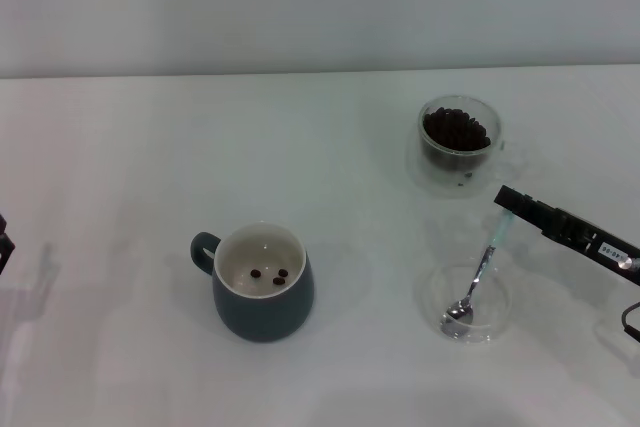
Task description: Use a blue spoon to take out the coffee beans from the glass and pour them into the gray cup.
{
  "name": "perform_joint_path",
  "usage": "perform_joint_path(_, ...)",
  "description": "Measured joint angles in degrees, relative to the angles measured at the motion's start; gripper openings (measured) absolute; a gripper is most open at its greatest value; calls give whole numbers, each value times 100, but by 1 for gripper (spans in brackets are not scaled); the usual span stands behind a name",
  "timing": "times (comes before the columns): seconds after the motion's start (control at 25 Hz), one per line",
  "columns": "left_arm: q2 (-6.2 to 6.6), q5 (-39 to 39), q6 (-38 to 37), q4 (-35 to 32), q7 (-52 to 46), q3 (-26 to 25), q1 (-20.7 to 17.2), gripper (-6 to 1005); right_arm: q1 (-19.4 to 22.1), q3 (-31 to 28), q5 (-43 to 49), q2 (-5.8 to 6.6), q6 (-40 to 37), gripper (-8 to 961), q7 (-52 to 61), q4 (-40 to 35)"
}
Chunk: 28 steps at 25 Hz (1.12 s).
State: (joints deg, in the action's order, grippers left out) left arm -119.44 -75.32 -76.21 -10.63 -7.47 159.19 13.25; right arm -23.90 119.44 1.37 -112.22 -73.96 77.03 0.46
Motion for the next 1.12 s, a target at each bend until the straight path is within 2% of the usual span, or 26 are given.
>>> perform_joint_path(0.16,0,-6,0,0,0,-2,3,864,-32,-23,-20,-10,136,203,-35,-6)
perform_joint_path(0.36,0,-68,0,9,0,-2,-13,864,-4,-402,-180,-7,203,388,-353,-13)
perform_joint_path(0.6,0,-135,-12,9,0,-3,-47,864,198,-1660,-200,35,-15,669,-1327,-118)
perform_joint_path(0.68,0,-136,-17,9,0,-3,-50,863,322,-2220,-204,-6,-140,777,-2035,-252)
perform_joint_path(0.72,0,-137,-21,9,0,-2,-51,863,399,-2515,-201,-70,-212,831,-2572,-334)
perform_joint_path(0.84,0,-142,-24,10,0,-3,-51,863,563,-3295,-202,-282,-363,831,-4488,-533)
perform_joint_path(0.88,1,-147,-25,6,0,-2,-46,863,567,-3433,-200,-316,-383,831,-5080,-522)
perform_joint_path(1.0,5,-149,-41,-8,1,-2,-42,863,511,-3519,-189,-334,-284,831,-6152,-411)
perform_joint_path(1.12,6,-150,-76,-11,-1,-3,-51,863,471,-3543,-193,-334,-51,832,-6282,-435)
